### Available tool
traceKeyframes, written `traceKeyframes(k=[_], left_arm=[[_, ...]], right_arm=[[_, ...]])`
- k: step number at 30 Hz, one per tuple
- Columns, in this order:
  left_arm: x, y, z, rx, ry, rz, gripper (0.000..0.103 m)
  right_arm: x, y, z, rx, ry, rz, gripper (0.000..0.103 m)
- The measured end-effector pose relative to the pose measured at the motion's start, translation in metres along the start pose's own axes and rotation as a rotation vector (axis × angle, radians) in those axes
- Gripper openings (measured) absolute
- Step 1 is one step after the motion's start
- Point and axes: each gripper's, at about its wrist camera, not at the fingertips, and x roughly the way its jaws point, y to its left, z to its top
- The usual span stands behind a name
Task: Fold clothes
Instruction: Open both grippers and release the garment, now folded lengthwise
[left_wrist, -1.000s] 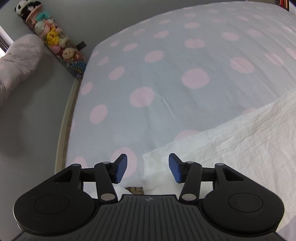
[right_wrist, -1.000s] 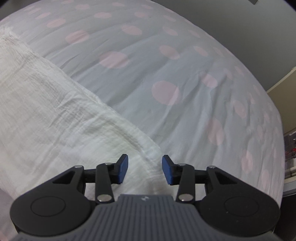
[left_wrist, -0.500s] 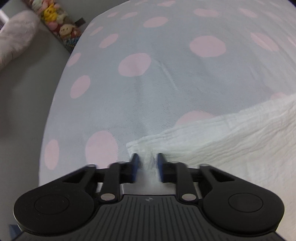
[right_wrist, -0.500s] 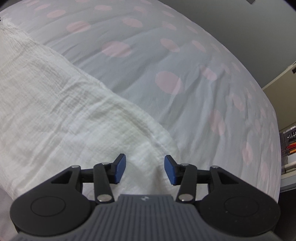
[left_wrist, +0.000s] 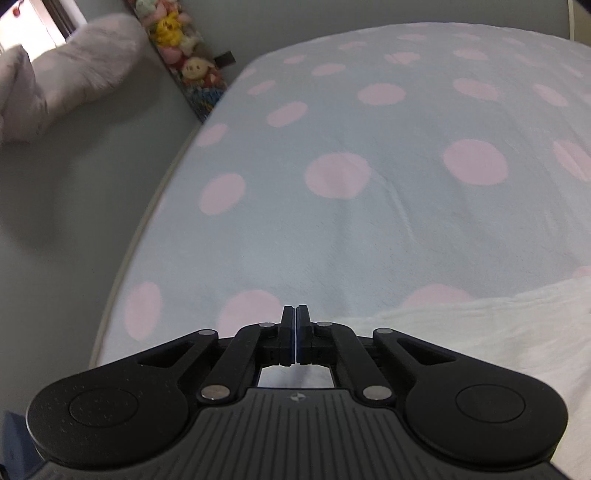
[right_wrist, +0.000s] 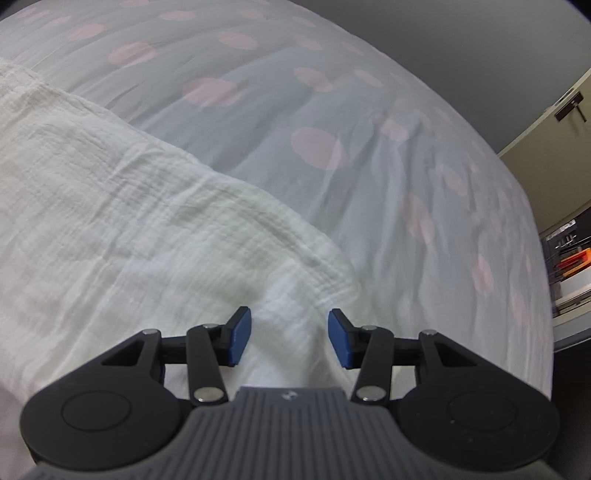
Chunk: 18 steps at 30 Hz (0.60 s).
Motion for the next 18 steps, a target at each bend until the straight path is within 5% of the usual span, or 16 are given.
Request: traceKeyframes(k=[2, 6, 13, 18], left_arm=[[-0.011, 0.004, -0.002, -0.008, -0.001, -0.033, 0.005], [-0.034, 0.011, -0.007, -0.025, -0.003, -0.1, 0.043], [-0.048, 0.012, -0.02, -0.06, 0.037, -0.141, 0.046], [-0.03, 0.006, -0.027, -0.033, 0.08, -0.091, 0.046]], right_arm=[[-0.011, 0.0, -0.003, 0.038, -0.005, 0.005, 0.05], [-0.033, 0.006, -0.015, 0.174, -0.053, 0.039, 0.05], [-0.051, 0.054, -0.039, 0.386, -0.116, 0.099, 0.051], [-0.05, 0.086, -0.04, 0.467, -0.161, 0.119, 0.053]])
